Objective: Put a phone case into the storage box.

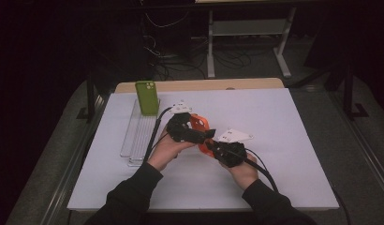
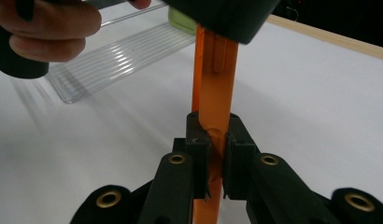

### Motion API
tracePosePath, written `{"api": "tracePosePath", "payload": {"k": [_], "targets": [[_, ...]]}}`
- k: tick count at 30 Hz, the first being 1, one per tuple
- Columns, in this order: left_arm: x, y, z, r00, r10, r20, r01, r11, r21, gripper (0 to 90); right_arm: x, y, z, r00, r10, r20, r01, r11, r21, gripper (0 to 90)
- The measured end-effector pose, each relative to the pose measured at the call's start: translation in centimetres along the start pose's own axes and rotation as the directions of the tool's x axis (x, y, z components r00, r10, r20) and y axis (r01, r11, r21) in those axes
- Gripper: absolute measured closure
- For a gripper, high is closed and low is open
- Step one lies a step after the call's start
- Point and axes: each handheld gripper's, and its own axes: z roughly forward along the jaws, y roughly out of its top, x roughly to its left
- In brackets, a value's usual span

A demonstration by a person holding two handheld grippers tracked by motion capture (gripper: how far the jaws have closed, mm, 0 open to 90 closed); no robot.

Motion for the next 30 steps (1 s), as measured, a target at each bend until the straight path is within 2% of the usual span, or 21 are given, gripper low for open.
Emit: {"api": "tracePosePath", "payload": {"k": [3, 5, 6, 10, 13, 19, 24, 25, 30], "targets": [[-0.03, -0.03, 0.03, 0.9999, -0.013, -0.004, 0.013, 0.9999, -0.006, 0.1, 0.07, -0.03, 0.09, 1.0, -0.006, 0.003, 0.006, 1.0, 0.008, 81.5], [0.12, -0.05, -0.18, 0.9998, -0.001, -0.017, 0.0, 1.0, -0.005, 4.7, 0.02, -0.07, 0.15, 1.0, -0.01, 0.001, 0.01, 1.0, 0.007, 81.4], [0.12, -0.05, -0.22, 0.9997, -0.018, -0.018, 0.018, 0.9997, -0.015, 6.8, 0.04, -0.08, 0.16, 1.0, -0.007, 0.003, 0.007, 1.0, 0.008, 81.4], [0.22, -0.02, -0.36, 0.9997, -0.012, -0.02, 0.012, 0.9999, -0.01, 10.7, 0.11, -0.13, 0.21, 0.9999, -0.01, 0.003, 0.01, 1.0, 0.012, 81.3], [0.17, -0.05, -0.37, 0.9995, -0.025, -0.02, 0.025, 0.9995, -0.017, 13.1, 0.15, -0.17, 0.25, 0.9999, -0.013, 0.006, 0.013, 1.0, 0.014, 81.3], [0.19, -0.23, -0.43, 0.9997, 0.007, -0.023, -0.007, 0.9999, -0.01, 13.1, 0.25, -0.26, 0.35, 0.9995, -0.026, 0.016, 0.026, 1.0, 0.016, 81.3], [0.05, -0.19, -0.55, 0.9994, 0.012, -0.032, -0.012, 0.9999, -0.003, 13.7, 0.26, -0.25, 0.39, 0.9992, -0.035, 0.02, 0.034, 0.999, 0.015, 81.1], [0.02, -0.21, -0.5, 0.9995, 0.006, -0.03, -0.006, 0.9999, -0.014, 13.9, 0.29, -0.23, 0.39, 0.9993, -0.033, 0.02, 0.033, 0.999, 0.013, 81.0], [-0.07, -0.14, -0.57, 0.999, 0.026, -0.035, -0.026, 0.9997, -0.004, 15.1, 0.26, -0.27, 0.4, 0.9982, -0.053, 0.029, 0.052, 0.998, 0.019, 79.8]]}}
